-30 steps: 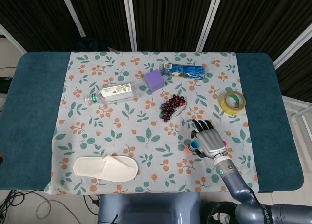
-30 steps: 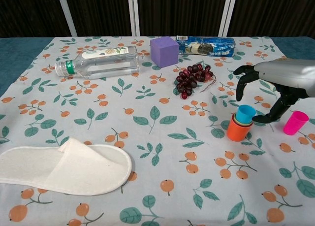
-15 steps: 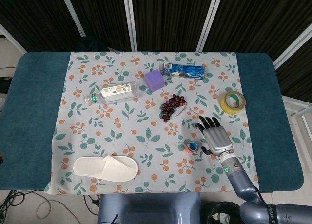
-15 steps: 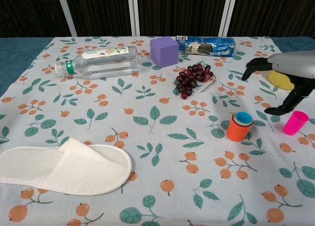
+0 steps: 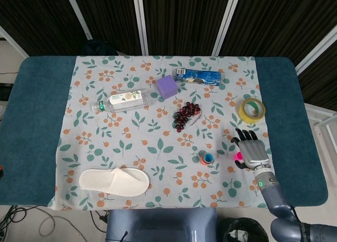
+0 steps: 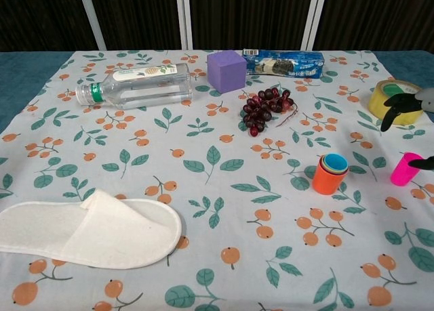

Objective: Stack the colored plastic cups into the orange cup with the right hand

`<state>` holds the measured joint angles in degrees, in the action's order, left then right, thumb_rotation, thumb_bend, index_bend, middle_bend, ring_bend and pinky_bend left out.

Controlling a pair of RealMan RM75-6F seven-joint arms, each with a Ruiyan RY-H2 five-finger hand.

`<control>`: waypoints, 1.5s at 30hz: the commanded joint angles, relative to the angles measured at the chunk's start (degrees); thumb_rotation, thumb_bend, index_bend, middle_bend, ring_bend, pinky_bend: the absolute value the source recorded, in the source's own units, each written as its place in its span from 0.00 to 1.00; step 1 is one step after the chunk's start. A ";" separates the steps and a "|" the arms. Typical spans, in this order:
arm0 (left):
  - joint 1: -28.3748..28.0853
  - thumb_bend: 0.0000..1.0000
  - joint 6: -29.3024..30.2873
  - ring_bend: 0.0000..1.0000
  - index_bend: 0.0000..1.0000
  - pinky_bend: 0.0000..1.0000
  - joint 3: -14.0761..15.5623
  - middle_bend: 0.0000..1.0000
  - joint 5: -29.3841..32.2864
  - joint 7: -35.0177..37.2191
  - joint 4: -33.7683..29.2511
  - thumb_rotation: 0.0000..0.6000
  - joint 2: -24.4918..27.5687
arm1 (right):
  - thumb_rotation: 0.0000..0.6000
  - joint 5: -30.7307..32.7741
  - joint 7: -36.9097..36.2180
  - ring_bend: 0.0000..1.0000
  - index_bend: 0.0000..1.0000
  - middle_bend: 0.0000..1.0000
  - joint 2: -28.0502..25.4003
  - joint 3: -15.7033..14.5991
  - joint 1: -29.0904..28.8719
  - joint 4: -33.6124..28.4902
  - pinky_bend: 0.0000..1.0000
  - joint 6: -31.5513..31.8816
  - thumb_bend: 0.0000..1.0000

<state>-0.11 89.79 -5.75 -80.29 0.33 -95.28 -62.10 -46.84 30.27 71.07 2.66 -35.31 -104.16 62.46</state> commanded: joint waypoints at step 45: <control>-0.03 0.82 -0.39 0.00 0.10 0.14 -0.01 0.00 0.54 -0.47 -0.38 1.00 0.04 | 1.00 -4.72 -6.13 0.00 0.42 0.00 3.87 0.65 4.05 8.24 0.00 -1.70 0.36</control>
<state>-0.14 89.40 -5.77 -79.75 -0.13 -95.66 -62.06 -51.56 24.15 74.94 3.31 -31.26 -95.92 60.76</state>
